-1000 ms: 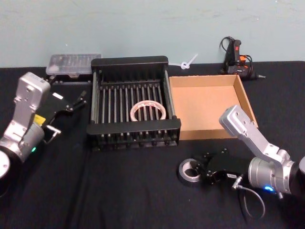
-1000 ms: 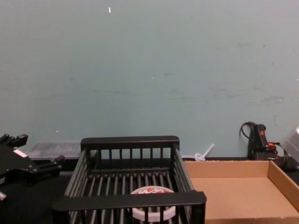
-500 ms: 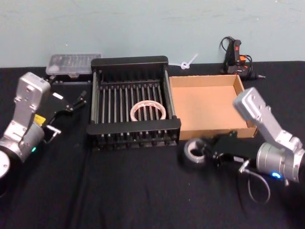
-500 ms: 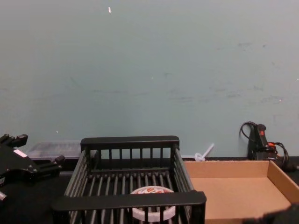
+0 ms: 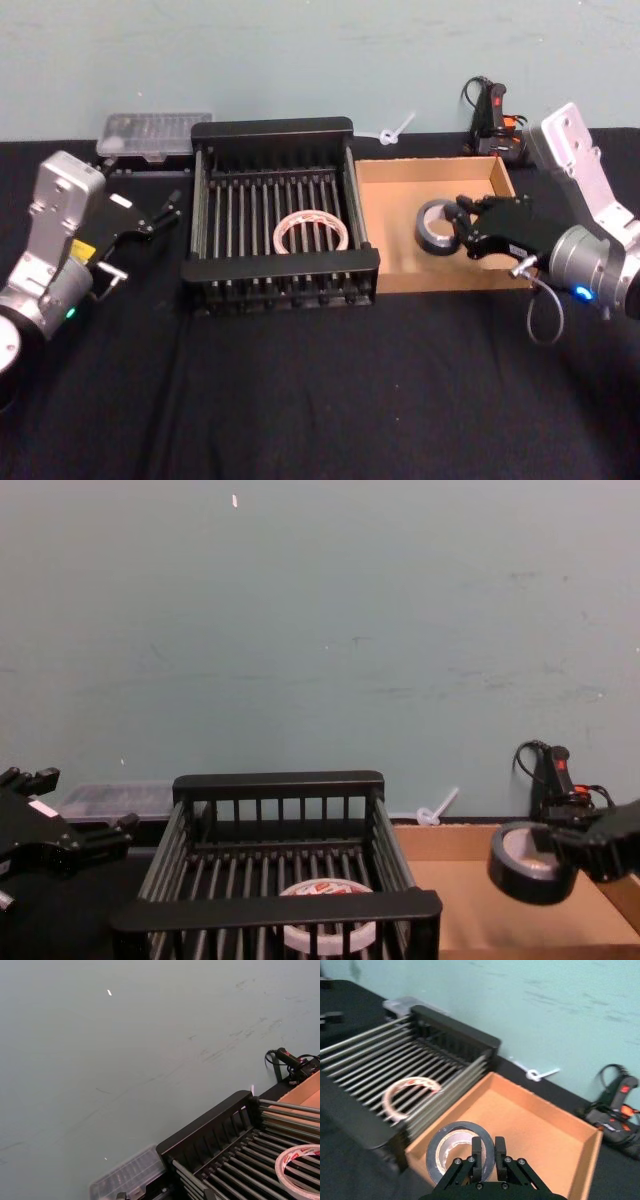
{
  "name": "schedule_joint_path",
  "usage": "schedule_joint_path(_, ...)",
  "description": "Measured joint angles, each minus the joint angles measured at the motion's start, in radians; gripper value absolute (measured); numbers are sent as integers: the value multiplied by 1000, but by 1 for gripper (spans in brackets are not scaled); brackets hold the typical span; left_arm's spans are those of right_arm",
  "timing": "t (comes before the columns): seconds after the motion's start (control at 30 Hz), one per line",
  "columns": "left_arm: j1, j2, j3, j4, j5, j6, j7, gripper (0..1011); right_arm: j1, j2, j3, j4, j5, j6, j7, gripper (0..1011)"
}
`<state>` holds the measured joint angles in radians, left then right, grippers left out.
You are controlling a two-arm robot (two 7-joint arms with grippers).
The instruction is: Pick up the white tape and place it into the black box , Pick up the silver tape and place it into the brown box.
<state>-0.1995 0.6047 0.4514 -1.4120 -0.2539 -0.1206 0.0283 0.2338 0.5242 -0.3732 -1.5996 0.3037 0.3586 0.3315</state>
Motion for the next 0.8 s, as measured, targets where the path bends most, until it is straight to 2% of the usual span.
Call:
schedule_joint_path(0.47, 0, 0, 0, 0, 0, 0, 0, 1001, 102, -92, 3, 174, -82, 2, -58, 158)
schedule_joint_path(0.8, 0, 0, 0, 0, 0, 0, 0, 1001, 108, -100, 5, 190, -89, -1, -58, 158)
